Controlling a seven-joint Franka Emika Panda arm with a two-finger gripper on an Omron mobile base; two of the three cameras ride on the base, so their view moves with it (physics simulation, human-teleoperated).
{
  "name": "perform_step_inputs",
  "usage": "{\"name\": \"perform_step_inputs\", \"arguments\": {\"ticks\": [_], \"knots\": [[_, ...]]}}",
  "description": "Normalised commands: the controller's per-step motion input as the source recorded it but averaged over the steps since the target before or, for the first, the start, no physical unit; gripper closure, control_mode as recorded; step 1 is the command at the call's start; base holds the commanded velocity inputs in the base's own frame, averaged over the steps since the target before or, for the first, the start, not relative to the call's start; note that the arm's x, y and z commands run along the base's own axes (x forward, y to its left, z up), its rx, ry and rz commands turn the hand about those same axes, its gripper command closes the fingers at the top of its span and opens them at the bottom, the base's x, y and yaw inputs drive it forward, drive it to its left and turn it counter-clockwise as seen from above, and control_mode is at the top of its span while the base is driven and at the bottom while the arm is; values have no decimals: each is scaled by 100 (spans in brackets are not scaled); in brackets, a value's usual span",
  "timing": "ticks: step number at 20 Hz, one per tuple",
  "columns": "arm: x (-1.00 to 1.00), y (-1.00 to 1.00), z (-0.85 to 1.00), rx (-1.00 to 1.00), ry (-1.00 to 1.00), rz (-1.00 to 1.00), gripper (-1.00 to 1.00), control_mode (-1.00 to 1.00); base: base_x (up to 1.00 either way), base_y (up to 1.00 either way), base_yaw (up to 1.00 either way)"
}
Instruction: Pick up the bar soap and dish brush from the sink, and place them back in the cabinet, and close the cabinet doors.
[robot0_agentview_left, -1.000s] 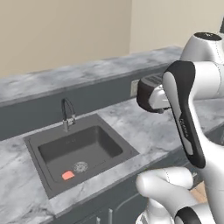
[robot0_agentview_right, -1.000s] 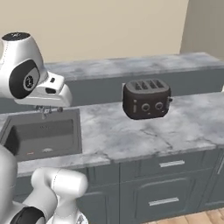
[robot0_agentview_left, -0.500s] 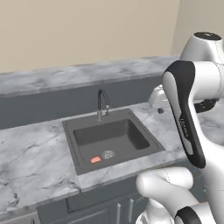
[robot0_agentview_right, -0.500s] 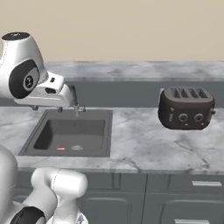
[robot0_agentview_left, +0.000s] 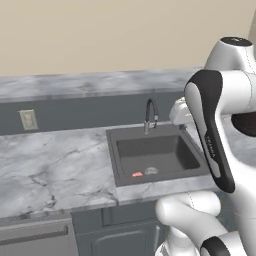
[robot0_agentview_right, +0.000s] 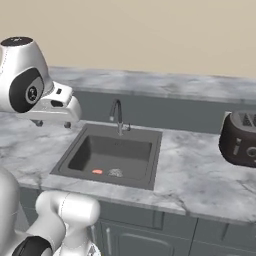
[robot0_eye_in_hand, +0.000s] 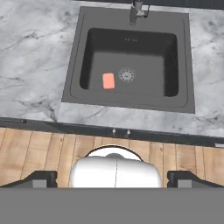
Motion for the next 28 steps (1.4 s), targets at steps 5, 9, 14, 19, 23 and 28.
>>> {"name": "perform_step_inputs", "arguments": {"ticks": [5, 9, 14, 19, 23, 28], "knots": [[0, 0, 0, 0, 0, 0, -100, 100, 45, 0, 8], [0, 0, 0, 0, 0, 0, -100, 100, 40, -9, 0], [0, 0, 0, 0, 0, 0, -100, 100, 31, -13, -1], [0, 0, 0, 0, 0, 0, -100, 100, 30, -18, -7], [0, 0, 0, 0, 0, 0, -100, 100, 31, -14, -12], [0, 0, 0, 0, 0, 0, -100, 100, 45, -3, -18]]}}
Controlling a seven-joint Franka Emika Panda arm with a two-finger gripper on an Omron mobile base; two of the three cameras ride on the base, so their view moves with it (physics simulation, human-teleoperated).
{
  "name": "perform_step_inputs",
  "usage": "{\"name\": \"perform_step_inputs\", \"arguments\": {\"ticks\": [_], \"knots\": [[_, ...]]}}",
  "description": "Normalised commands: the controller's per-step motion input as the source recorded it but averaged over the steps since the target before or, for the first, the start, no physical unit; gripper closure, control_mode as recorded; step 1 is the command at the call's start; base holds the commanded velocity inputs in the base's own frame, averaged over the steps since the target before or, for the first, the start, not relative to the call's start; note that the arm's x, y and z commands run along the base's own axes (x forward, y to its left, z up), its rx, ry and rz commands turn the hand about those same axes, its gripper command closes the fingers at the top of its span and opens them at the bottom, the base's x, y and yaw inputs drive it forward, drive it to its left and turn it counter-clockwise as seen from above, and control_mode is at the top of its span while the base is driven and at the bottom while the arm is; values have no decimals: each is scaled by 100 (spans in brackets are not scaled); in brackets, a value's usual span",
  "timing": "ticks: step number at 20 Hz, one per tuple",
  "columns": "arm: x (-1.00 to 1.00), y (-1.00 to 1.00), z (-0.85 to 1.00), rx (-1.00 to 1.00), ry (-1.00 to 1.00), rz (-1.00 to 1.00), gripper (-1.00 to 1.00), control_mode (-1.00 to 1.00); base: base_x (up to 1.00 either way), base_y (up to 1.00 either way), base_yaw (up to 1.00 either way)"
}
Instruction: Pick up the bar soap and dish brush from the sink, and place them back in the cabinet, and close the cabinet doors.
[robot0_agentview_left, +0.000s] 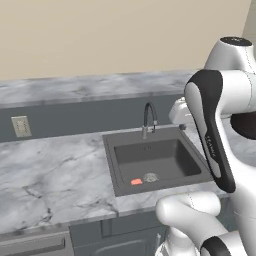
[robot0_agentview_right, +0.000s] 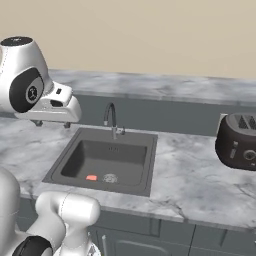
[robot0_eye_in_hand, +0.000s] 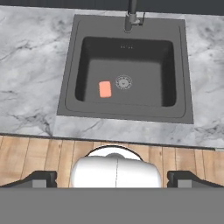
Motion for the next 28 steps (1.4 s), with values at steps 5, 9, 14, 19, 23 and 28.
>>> {"name": "perform_step_inputs", "arguments": {"ticks": [5, 9, 14, 19, 23, 28], "knots": [[0, 0, 0, 0, 0, 0, -100, 100, 42, 0, -12], [0, 0, 0, 0, 0, 0, -100, 100, 32, 0, -4], [0, 0, 0, 0, 0, 0, -100, 100, 10, 0, 0], [0, 0, 0, 0, 0, 0, -100, 100, 0, 0, 0], [0, 0, 0, 0, 0, 0, -100, -100, 0, 0, 0], [22, 1, 0, 0, 0, 0, -100, -100, 0, 0, 0]]}}
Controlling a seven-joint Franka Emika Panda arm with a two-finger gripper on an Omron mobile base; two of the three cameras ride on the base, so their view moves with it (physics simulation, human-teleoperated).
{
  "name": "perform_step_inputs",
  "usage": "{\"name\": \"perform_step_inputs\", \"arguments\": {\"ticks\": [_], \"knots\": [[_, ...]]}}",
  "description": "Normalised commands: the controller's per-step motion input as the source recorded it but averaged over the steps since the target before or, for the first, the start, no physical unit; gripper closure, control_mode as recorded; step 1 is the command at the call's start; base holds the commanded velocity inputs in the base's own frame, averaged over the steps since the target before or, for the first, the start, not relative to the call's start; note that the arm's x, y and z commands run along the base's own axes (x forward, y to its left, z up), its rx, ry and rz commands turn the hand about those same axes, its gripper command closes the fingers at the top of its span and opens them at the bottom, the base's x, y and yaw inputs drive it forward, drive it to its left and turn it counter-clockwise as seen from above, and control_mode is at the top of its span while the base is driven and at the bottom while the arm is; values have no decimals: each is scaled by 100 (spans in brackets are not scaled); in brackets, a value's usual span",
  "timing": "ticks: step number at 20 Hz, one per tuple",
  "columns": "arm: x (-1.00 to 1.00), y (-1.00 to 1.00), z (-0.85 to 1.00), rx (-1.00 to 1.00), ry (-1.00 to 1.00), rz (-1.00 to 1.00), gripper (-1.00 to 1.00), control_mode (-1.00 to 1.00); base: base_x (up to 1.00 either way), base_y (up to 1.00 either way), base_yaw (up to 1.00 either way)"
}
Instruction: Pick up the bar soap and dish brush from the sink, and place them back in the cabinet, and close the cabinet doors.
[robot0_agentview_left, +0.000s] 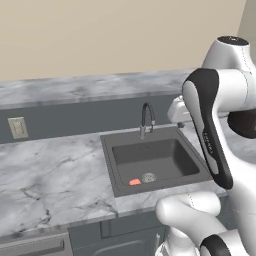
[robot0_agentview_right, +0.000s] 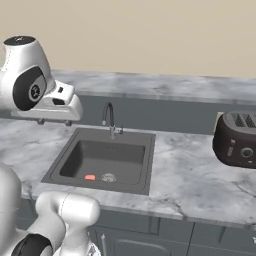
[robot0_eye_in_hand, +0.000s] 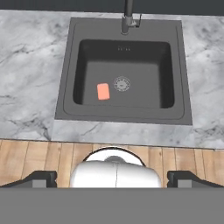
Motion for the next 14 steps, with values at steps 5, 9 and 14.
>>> {"name": "perform_step_inputs", "arguments": {"ticks": [5, 9, 14], "knots": [[29, 0, -3, 0, 0, 0, -100, -100, 0, 0, 0], [37, 0, -8, 0, 0, 0, -100, -100, 0, 0, 0], [32, 0, -11, 0, -2, 0, -100, -100, 0, 0, 0]]}}
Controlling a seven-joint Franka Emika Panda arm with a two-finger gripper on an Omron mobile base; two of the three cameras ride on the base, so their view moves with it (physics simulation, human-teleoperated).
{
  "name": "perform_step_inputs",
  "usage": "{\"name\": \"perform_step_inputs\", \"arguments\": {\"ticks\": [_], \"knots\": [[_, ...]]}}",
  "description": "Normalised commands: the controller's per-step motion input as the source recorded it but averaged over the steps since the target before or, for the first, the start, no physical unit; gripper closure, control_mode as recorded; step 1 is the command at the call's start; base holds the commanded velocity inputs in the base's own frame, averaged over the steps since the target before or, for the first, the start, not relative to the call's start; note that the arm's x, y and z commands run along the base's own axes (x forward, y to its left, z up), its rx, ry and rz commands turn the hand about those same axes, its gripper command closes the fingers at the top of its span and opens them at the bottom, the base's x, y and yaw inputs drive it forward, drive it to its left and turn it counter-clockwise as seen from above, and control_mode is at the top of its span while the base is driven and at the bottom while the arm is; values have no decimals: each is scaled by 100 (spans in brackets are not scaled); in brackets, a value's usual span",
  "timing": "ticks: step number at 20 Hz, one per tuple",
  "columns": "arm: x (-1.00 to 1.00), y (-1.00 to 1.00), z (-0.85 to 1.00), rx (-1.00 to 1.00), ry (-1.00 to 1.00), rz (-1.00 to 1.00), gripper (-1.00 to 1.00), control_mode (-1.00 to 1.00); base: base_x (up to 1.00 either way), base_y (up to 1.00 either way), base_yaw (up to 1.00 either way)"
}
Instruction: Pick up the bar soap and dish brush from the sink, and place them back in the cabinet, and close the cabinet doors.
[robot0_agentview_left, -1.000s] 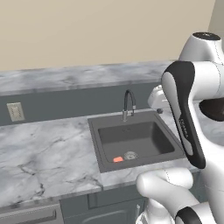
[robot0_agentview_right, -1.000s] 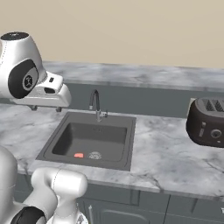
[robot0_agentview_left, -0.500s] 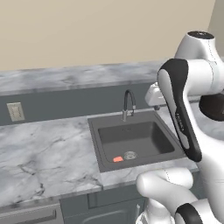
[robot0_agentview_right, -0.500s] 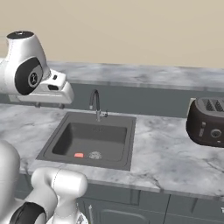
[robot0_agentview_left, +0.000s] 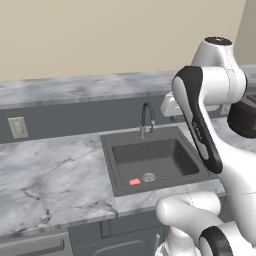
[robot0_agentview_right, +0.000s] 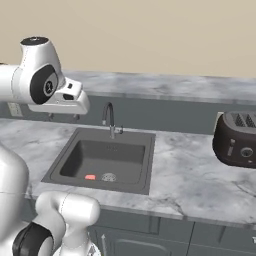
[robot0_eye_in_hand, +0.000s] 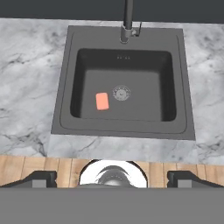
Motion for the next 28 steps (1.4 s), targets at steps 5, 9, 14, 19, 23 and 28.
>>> {"name": "perform_step_inputs", "arguments": {"ticks": [5, 9, 14, 19, 23, 28], "knots": [[30, 0, -16, 0, 0, 0, -100, -100, 0, 0, 0], [16, 1, -17, 0, 0, 0, -100, -100, 0, 0, 0], [16, 3, -25, 0, 0, 0, -100, -100, 0, 0, 0], [12, 20, -28, -1, 0, 0, -100, -100, 0, 0, 0], [13, 18, -29, 0, 0, 0, -100, -100, 0, 0, 0], [11, 12, -31, 0, 0, 0, -100, -100, 0, 0, 0]]}}
